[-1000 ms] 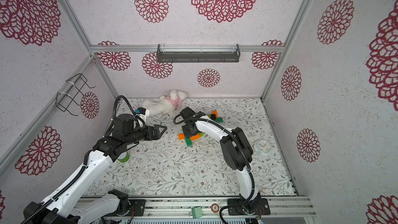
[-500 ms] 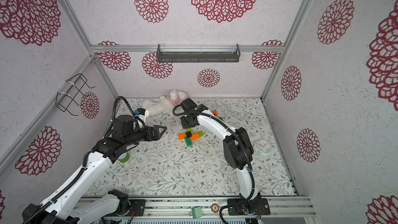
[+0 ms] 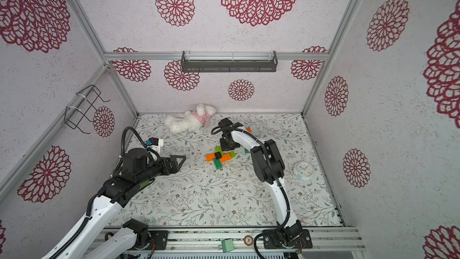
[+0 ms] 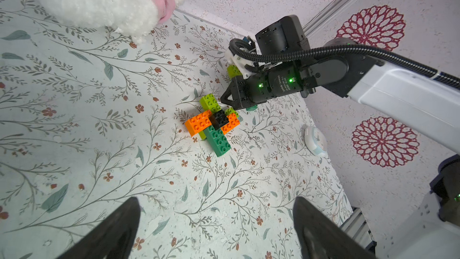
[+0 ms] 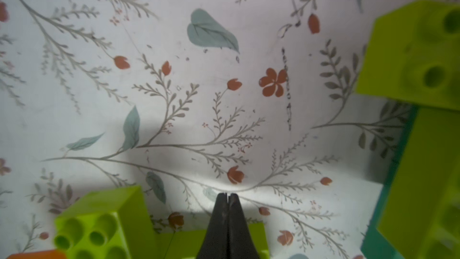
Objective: Assemble a small pinwheel with lego
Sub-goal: Adjust the lego brick at the center of the board.
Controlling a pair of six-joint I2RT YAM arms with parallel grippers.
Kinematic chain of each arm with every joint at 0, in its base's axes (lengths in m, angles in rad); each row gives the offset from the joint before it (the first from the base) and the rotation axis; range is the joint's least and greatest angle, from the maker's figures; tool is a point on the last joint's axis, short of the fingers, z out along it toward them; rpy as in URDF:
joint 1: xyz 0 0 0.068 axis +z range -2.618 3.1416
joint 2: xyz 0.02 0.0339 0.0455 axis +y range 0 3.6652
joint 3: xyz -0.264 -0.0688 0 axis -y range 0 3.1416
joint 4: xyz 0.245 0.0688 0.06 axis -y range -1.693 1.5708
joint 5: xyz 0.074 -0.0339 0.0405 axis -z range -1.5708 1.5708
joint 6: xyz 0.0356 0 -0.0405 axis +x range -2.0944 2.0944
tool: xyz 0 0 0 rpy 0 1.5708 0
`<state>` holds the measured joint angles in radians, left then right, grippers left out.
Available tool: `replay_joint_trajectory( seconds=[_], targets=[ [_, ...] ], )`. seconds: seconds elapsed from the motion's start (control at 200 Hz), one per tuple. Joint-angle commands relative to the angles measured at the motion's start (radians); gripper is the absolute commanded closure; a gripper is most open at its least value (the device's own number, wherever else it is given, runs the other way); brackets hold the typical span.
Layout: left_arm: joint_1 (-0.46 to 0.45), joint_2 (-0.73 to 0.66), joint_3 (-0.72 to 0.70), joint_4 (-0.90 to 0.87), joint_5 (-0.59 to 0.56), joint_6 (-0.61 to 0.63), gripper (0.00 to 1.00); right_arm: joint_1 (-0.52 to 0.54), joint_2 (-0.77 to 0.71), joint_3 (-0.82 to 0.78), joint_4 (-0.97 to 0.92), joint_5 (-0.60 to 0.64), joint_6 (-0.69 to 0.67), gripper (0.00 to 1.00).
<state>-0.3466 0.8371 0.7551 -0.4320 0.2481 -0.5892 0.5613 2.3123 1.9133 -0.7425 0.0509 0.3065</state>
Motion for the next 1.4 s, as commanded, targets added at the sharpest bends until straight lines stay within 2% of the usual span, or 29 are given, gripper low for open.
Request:
replay_joint_trajectory(
  seconds=[0.0, 0.125, 0.39, 0.611, 0.731, 0.906, 1.076, 1.311, 1.396],
  targets=[
    [0.011, -0.004, 0.001, 0.007, -0.012, -0.013, 0.03, 0.001, -0.018, 0.018, -0.003, 0.002, -0.016, 0.96],
    [0.014, -0.004, 0.002, 0.011, -0.014, -0.012, 0.03, 0.002, -0.054, -0.064, 0.025, -0.009, -0.005, 0.96],
    [0.027, -0.011, 0.007, 0.012, -0.084, -0.017, 0.03, 0.012, -0.237, -0.369, 0.135, -0.046, 0.078, 0.96],
    [0.042, 0.018, 0.031, 0.028, -0.052, -0.012, 0.03, 0.074, -0.419, -0.650, 0.251, -0.064, 0.219, 0.95],
    [0.045, 0.038, 0.047, 0.030, -0.033, -0.003, 0.03, 0.117, -0.495, -0.729, 0.310, -0.096, 0.269, 0.92],
    [0.051, 0.037, 0.048, 0.033, -0.031, 0.002, 0.03, 0.150, -0.528, -0.703, 0.302, -0.145, 0.234, 0.80],
    [0.054, -0.010, 0.038, 0.005, -0.042, -0.002, 0.03, 0.150, -0.565, -0.595, 0.144, -0.048, 0.183, 0.72],
    [0.056, -0.066, 0.007, -0.005, -0.071, -0.028, 0.03, 0.160, -0.474, -0.427, 0.093, 0.005, 0.174, 0.32],
    [0.057, -0.066, 0.000, -0.008, -0.067, -0.030, 0.03, 0.161, -0.429, -0.373, 0.093, 0.022, 0.189, 0.29]
  ],
)
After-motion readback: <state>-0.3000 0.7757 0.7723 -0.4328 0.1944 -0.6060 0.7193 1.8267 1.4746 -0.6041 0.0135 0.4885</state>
